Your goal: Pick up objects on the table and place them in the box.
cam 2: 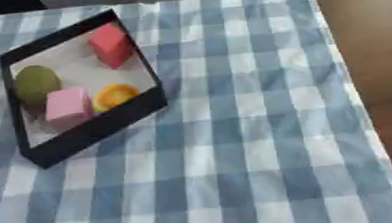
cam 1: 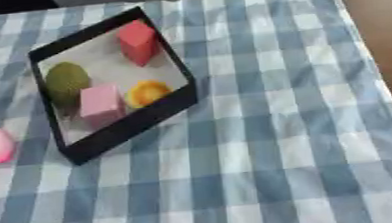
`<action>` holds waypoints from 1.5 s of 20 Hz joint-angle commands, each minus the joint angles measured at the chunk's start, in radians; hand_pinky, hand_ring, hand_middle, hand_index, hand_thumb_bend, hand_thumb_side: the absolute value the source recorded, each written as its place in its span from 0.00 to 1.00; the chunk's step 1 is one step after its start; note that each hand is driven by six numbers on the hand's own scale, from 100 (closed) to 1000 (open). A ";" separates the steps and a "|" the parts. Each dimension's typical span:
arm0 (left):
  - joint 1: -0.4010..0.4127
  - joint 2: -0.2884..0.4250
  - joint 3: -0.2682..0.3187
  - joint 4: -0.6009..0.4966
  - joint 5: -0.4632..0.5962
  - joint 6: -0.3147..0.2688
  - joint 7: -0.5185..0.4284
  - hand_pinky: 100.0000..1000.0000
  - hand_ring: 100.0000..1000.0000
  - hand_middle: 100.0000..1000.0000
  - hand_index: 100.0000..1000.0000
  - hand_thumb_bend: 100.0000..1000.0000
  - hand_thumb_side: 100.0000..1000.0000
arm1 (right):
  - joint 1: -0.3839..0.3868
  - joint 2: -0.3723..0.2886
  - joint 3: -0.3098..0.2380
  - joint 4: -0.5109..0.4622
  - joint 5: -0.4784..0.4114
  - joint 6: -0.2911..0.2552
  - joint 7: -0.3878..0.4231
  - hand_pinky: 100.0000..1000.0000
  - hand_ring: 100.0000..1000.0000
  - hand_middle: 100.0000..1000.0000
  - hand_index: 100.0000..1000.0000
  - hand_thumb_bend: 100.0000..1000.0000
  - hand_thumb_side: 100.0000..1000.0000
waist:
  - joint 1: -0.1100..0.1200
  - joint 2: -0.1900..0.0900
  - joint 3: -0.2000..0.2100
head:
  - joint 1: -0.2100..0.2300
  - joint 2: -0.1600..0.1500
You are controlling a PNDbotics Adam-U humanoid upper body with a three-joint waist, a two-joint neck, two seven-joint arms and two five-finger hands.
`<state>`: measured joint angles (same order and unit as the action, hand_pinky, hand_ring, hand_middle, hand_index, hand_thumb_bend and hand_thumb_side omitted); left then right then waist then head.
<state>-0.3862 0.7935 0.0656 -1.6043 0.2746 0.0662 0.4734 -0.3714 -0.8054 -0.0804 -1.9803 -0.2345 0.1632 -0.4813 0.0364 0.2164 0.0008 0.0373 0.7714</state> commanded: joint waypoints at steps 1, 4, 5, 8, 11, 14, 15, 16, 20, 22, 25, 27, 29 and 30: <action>0.001 0.063 0.002 -0.038 -0.044 0.039 -0.016 0.78 0.83 0.68 0.88 0.23 0.80 | 0.001 -0.019 -0.020 0.000 -0.005 -0.001 -0.010 0.83 0.72 0.75 0.83 0.45 0.35 | 0.013 -0.032 0.002 | 0.029 -0.001; 0.016 0.098 -0.011 -0.054 -0.106 0.086 -0.061 0.79 0.83 0.69 0.89 0.24 0.77 | 0.013 -0.015 -0.025 0.007 -0.006 -0.003 -0.016 0.83 0.71 0.74 0.82 0.44 0.35 | 0.014 -0.034 0.003 | 0.032 -0.001; 0.022 0.120 -0.019 -0.058 -0.138 0.105 -0.091 0.79 0.83 0.69 0.89 0.24 0.77 | 0.018 -0.016 -0.026 0.009 -0.006 -0.002 -0.017 0.83 0.71 0.74 0.82 0.44 0.35 | 0.015 -0.035 0.003 | 0.030 -0.001; 0.037 0.199 -0.044 -0.083 -0.257 0.163 -0.238 0.81 0.84 0.73 0.90 0.27 0.73 | 0.032 -0.019 -0.032 0.012 -0.002 -0.002 -0.021 0.83 0.71 0.74 0.82 0.44 0.35 | 0.017 -0.036 0.006 | 0.007 -0.001; 0.047 0.279 -0.060 -0.130 -0.373 0.198 -0.419 0.83 0.84 0.76 0.91 0.30 0.71 | 0.045 -0.021 -0.039 0.014 0.000 -0.003 -0.030 0.83 0.71 0.73 0.82 0.43 0.35 | 0.020 -0.037 0.011 | -0.009 -0.001; 0.057 0.343 -0.072 -0.173 -0.425 0.224 -0.557 0.84 0.85 0.78 0.92 0.31 0.71 | 0.056 -0.021 -0.044 0.016 0.002 -0.003 -0.036 0.83 0.70 0.73 0.81 0.43 0.35 | 0.023 -0.038 0.016 | -0.013 -0.001; 0.065 0.363 -0.080 -0.184 -0.428 0.231 -0.591 0.84 0.85 0.78 0.92 0.31 0.71 | 0.060 -0.022 -0.044 0.017 0.002 -0.002 -0.038 0.83 0.70 0.73 0.81 0.43 0.35 | 0.024 -0.039 0.017 | -0.013 -0.001; 0.074 0.377 -0.086 -0.192 -0.426 0.239 -0.617 0.84 0.85 0.78 0.92 0.32 0.71 | 0.063 -0.023 -0.045 0.017 0.003 -0.002 -0.039 0.83 0.70 0.73 0.81 0.43 0.35 | 0.025 -0.039 0.017 | -0.014 -0.001; 0.115 0.400 -0.105 -0.225 -0.392 0.272 -0.671 0.85 0.86 0.78 0.92 0.33 0.67 | 0.070 -0.023 -0.044 0.021 0.004 0.001 -0.038 0.82 0.70 0.73 0.81 0.43 0.35 | 0.028 -0.040 0.017 | -0.014 -0.001; 0.133 0.405 -0.117 -0.238 -0.384 0.295 -0.689 0.85 0.86 0.77 0.91 0.34 0.63 | 0.071 -0.020 -0.043 0.023 0.003 0.002 -0.037 0.82 0.70 0.73 0.81 0.43 0.35 | 0.029 -0.039 0.016 | -0.012 -0.001; 0.146 0.408 -0.134 -0.249 -0.393 0.330 -0.713 0.85 0.85 0.76 0.89 0.36 0.56 | 0.072 -0.017 -0.041 0.023 0.003 0.003 -0.035 0.82 0.70 0.73 0.81 0.44 0.35 | 0.029 -0.039 0.014 | -0.004 -0.001; 0.150 0.409 -0.149 -0.245 -0.401 0.352 -0.730 0.84 0.84 0.75 0.88 0.37 0.51 | 0.073 -0.014 -0.041 0.023 0.004 0.003 -0.034 0.82 0.70 0.73 0.81 0.44 0.35 | 0.029 -0.038 0.012 | 0.001 -0.001; 0.149 0.407 -0.164 -0.237 -0.400 0.369 -0.745 0.84 0.84 0.74 0.88 0.36 0.49 | 0.075 -0.011 -0.041 0.025 0.003 0.004 -0.034 0.82 0.70 0.72 0.81 0.44 0.35 | 0.028 -0.037 0.010 | 0.005 -0.001; 0.147 0.406 -0.172 -0.235 -0.393 0.375 -0.750 0.84 0.84 0.74 0.87 0.36 0.48 | 0.076 -0.010 -0.041 0.026 0.003 0.005 -0.034 0.82 0.70 0.72 0.81 0.44 0.35 | 0.028 -0.037 0.009 | 0.006 -0.001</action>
<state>-0.2331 1.1532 -0.1088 -1.8369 -0.1187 0.4295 -0.2699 -0.2893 -0.7959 -0.1106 -1.9505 -0.2339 0.1661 -0.5154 0.0539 0.2101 0.0107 0.0387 0.7714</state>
